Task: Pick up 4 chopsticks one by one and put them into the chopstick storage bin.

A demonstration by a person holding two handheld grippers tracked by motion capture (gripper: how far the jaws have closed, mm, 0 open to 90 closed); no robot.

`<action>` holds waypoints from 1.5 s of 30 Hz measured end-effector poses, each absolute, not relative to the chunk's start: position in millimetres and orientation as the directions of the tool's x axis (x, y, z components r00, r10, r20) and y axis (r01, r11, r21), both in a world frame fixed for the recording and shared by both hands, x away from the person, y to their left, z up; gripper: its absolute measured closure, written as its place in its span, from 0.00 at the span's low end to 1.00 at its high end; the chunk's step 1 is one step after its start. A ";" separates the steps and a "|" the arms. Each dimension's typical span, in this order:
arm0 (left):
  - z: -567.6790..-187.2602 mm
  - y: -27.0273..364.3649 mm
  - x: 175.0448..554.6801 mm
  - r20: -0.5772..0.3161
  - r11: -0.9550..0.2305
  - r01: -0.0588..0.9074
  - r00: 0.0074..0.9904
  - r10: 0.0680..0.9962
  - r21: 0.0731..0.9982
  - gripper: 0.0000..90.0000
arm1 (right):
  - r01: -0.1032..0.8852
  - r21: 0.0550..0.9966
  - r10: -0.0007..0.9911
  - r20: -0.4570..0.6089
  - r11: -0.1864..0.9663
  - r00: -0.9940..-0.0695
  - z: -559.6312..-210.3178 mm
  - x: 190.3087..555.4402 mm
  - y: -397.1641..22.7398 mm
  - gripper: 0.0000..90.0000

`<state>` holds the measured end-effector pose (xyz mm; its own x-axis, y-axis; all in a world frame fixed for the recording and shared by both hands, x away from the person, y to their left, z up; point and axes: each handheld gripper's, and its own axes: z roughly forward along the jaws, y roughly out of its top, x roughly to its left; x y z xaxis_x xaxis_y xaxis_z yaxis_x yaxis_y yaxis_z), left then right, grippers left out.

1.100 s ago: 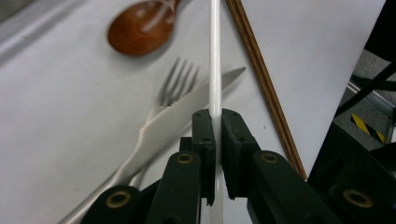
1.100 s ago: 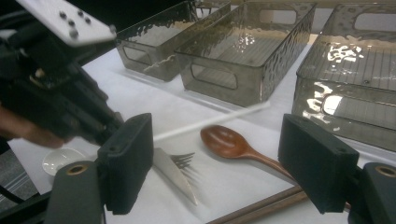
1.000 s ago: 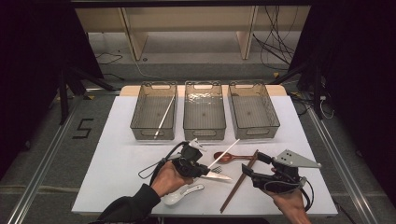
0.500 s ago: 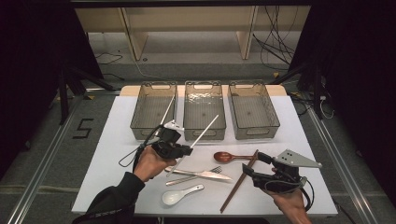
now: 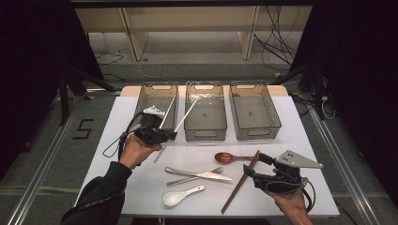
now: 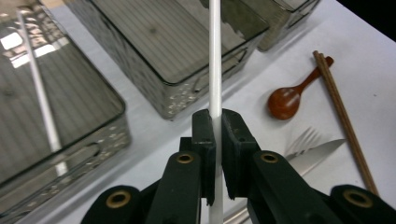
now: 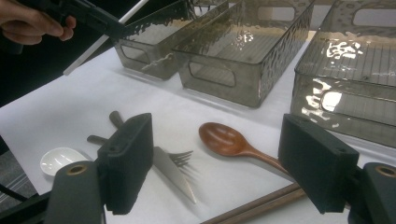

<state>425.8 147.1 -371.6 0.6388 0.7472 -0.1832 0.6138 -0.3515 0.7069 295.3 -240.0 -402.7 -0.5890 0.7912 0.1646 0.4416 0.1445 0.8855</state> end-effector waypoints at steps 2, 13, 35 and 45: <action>-369.3 153.2 431.1 -0.177 -0.342 0.614 0.628 0.758 0.711 0.94 | 0.442 0.886 0.791 0.165 0.144 -0.589 -402.7 295.4 -240.2 0.30; -356.2 178.7 467.7 -0.109 -0.333 0.618 0.565 0.818 0.713 0.94 | 0.443 0.885 0.791 0.166 0.144 -0.589 -403.1 295.3 -239.7 0.30; -362.7 213.8 536.7 -0.083 -0.260 0.627 0.463 0.882 0.734 0.94 | 0.448 0.882 0.786 0.172 0.145 -0.593 -404.0 296.3 -239.3 0.30; -378.6 219.8 551.2 -0.075 -0.249 0.638 0.437 0.897 0.729 0.94 | 0.449 0.882 0.786 0.174 0.144 -0.594 -404.1 296.6 -239.3 0.30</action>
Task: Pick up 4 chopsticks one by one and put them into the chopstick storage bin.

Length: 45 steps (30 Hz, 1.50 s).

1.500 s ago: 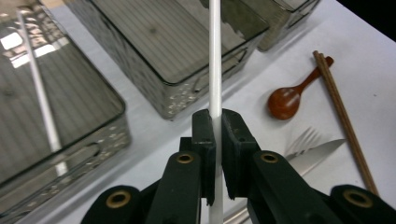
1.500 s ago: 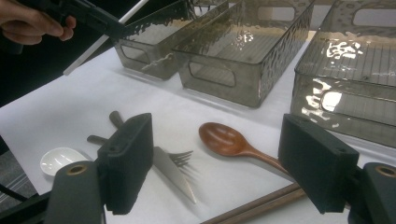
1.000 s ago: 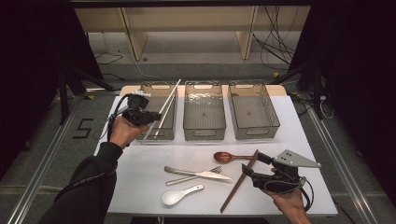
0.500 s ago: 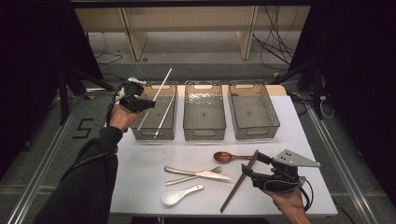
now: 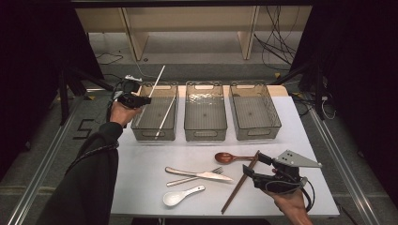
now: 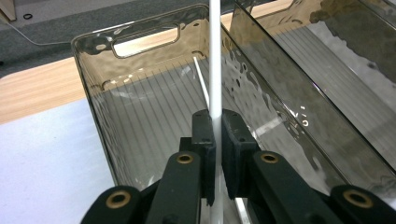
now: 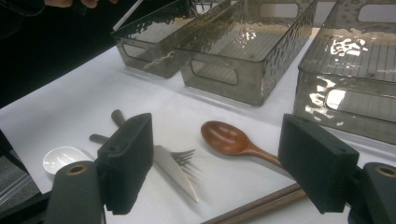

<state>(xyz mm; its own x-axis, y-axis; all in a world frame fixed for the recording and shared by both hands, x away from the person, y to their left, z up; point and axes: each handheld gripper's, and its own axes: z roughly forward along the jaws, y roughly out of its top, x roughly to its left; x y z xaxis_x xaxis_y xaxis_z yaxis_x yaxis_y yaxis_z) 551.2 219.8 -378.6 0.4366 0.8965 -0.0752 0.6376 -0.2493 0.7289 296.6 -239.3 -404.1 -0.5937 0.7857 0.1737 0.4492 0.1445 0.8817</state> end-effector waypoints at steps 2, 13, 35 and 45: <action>-381.2 219.2 552.5 -0.070 -0.250 0.639 0.432 0.899 0.728 0.94 | 0.448 0.883 0.786 0.174 0.143 -0.594 -404.1 296.4 -239.5 0.30; -398.3 214.0 556.9 -0.032 -0.275 0.643 0.423 0.906 0.715 0.93 | 0.449 0.882 0.783 0.177 0.142 -0.596 -404.1 296.3 -239.4 0.30; -369.6 218.8 489.4 -0.234 -0.108 0.634 0.431 0.871 0.766 0.40 | 0.460 0.877 0.790 0.180 0.142 -0.586 -402.9 300.7 -245.1 0.30; -385.3 202.1 419.1 -0.253 -0.156 0.610 0.530 0.809 0.777 0.29 | 0.546 0.794 0.797 0.137 0.266 -0.588 -410.0 324.6 -251.1 0.36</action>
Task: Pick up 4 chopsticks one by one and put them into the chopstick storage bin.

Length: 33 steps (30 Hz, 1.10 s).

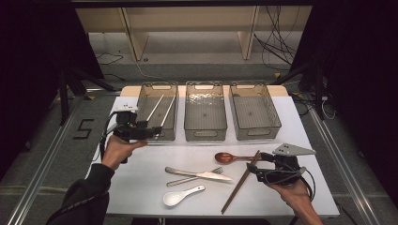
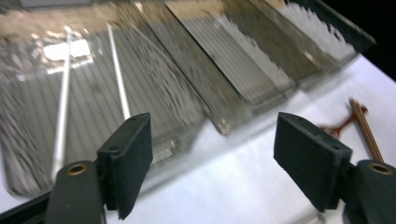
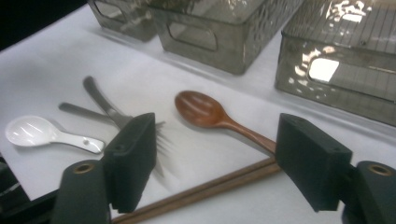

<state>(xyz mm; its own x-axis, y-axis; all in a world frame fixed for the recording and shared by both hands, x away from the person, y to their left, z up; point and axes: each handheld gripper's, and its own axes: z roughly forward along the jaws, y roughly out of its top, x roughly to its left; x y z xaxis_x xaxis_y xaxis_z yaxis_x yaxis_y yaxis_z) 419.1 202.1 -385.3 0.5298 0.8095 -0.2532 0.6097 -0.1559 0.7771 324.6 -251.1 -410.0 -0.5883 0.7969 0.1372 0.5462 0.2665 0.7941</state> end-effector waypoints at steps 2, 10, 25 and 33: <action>-389.2 199.3 407.2 -0.246 -0.176 0.601 0.553 0.796 0.780 0.29 | 0.556 0.777 0.806 0.109 0.296 -0.582 -412.2 330.6 -251.9 0.38; -393.1 193.5 372.7 -0.217 -0.211 0.554 0.607 0.764 0.805 0.25 | 0.541 0.711 0.752 0.025 0.450 -0.658 -418.3 347.7 -254.6 0.39; -398.9 189.5 342.1 -0.167 -0.279 0.527 0.648 0.743 0.803 0.22 | 0.479 0.588 0.614 -0.038 0.651 -0.788 -419.1 361.7 -241.3 0.34; -398.0 191.1 334.3 -0.156 -0.279 0.519 0.645 0.748 0.808 0.21 | 0.645 0.502 0.749 -0.010 0.576 -0.662 -424.3 372.4 -239.9 0.37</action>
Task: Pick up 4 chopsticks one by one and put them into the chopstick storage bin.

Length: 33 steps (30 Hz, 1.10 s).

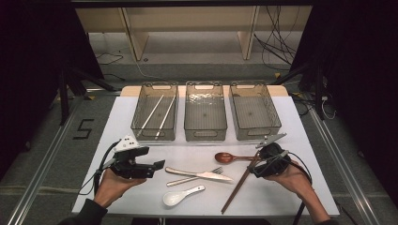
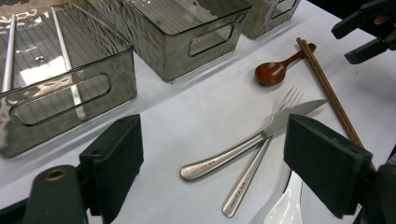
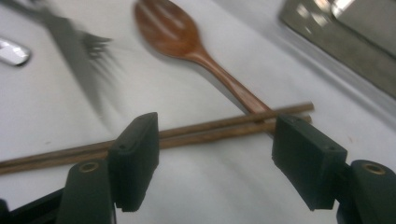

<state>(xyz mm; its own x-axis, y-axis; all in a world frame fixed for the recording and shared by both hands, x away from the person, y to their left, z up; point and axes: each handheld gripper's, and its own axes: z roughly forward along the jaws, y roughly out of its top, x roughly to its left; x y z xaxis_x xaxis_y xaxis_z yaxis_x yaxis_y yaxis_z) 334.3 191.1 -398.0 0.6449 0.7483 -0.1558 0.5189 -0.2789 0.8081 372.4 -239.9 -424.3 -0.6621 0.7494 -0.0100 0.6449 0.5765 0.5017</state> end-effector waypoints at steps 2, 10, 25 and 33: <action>-397.6 190.8 332.7 -0.152 -0.284 0.517 0.647 0.747 0.808 0.21 | 0.705 0.494 0.802 0.027 0.509 -0.597 -426.5 374.4 -240.4 0.37; -397.9 190.1 329.2 -0.139 -0.290 0.511 0.646 0.750 0.809 0.20 | 0.791 0.475 0.878 0.075 0.386 -0.474 -436.4 375.7 -231.2 0.37; -399.0 192.9 326.2 -0.135 -0.291 0.511 0.644 0.753 0.809 0.18 | 0.835 0.428 0.908 0.069 0.347 -0.413 -449.5 374.2 -226.6 0.37; -400.2 191.5 325.8 -0.126 -0.302 0.509 0.646 0.753 0.806 0.18 | 0.861 0.382 0.912 0.094 0.336 -0.398 -451.7 375.8 -224.6 0.38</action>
<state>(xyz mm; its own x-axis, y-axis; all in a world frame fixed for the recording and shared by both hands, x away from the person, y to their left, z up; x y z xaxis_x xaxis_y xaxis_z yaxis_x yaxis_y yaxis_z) 325.8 191.5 -400.2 0.6460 0.7529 -0.1259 0.5090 -0.3019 0.8061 375.8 -224.6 -451.7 -0.3984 0.9124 0.0940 0.8605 0.3364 0.3825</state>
